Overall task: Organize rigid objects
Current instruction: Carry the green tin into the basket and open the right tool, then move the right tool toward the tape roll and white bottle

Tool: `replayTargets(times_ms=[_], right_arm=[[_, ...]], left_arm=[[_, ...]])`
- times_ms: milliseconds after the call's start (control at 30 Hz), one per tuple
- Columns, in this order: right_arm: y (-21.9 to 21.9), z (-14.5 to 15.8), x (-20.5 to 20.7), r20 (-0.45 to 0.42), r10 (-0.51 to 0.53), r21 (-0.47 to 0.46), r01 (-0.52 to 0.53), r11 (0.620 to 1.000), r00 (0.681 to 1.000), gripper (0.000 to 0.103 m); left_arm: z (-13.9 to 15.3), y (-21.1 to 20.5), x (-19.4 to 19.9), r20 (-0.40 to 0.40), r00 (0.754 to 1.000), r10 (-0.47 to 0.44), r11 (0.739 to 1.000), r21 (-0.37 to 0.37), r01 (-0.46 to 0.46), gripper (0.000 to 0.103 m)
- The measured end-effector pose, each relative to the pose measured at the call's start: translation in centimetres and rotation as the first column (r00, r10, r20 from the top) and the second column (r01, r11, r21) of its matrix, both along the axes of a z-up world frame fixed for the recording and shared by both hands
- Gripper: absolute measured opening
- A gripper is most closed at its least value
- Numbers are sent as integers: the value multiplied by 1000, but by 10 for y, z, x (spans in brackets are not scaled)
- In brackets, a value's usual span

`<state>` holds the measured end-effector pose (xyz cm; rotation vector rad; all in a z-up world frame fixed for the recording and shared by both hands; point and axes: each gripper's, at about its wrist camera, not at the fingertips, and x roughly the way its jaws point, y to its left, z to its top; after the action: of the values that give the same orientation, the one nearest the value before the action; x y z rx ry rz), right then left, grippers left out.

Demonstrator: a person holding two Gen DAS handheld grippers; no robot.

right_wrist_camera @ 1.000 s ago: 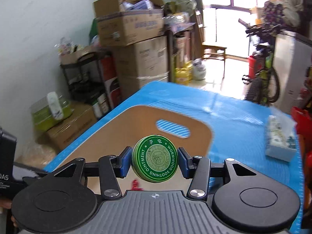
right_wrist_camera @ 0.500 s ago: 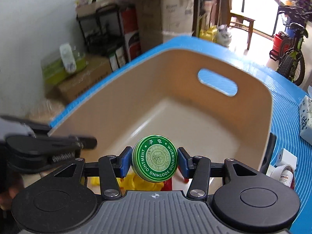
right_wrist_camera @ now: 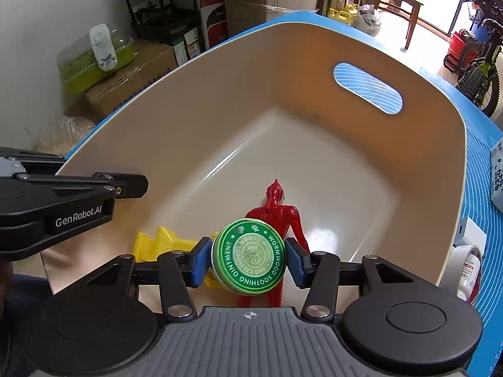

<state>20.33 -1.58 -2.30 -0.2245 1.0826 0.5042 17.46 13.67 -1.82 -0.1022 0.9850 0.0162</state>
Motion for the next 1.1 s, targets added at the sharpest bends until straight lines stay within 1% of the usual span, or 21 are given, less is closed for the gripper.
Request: replayTargets(times_ms=[133, 233, 400, 500, 567, 633, 700, 833, 933, 1000, 1067, 1100], right_arm=[[-6, 5, 2, -3, -37, 54, 37, 998, 999, 73], [-11, 15, 1, 4, -60, 98, 59, 993, 998, 76], [-29, 45, -2, 79, -97, 149, 85, 985, 992, 84], [-50, 65, -4, 135, -126, 190, 99, 977, 983, 88], [-66, 75, -4, 159, -156, 214, 120, 969, 975, 93], [-83, 82, -2, 180, -189, 224, 147, 963, 965, 96], [-101, 86, 1, 196, -230, 221, 185, 958, 953, 96], [-141, 85, 9, 196, -317, 221, 274, 936, 928, 96], [-168, 76, 14, 187, -365, 209, 326, 922, 912, 96], [-181, 65, 15, 173, -376, 207, 340, 917, 910, 95], [-191, 52, 11, 155, -375, 213, 340, 916, 914, 90], [-195, 46, 11, 144, -373, 214, 340, 916, 917, 89]], left_arm=[[0, 0, 0, 0, 1000, 0, 1000, -1, 0, 9], [0, 1, 0, 0, 1000, 0, 1000, -1, 0, 9], [1, 1, 0, 0, 1000, 1, 1000, -3, -1, 9], [1, 1, 0, 0, 1000, 1, 1000, -4, -1, 9], [1, 0, 0, 0, 1000, 1, 1000, -4, -1, 9], [1, 1, 0, 0, 1000, 1, 1000, -4, -1, 9], [1, 1, 0, 1, 1000, 2, 1000, -6, -2, 9], [1, 1, 0, 1, 1000, 2, 1000, -6, -2, 9], [1, 1, 0, 1, 1000, 2, 1000, -6, -2, 9], [1, 1, 0, 1, 1000, 2, 1000, -5, -2, 9], [1, 1, 0, 1, 1000, 3, 1000, -6, -3, 9], [1, 1, 0, 1, 1000, 2, 1000, -6, -2, 9]])
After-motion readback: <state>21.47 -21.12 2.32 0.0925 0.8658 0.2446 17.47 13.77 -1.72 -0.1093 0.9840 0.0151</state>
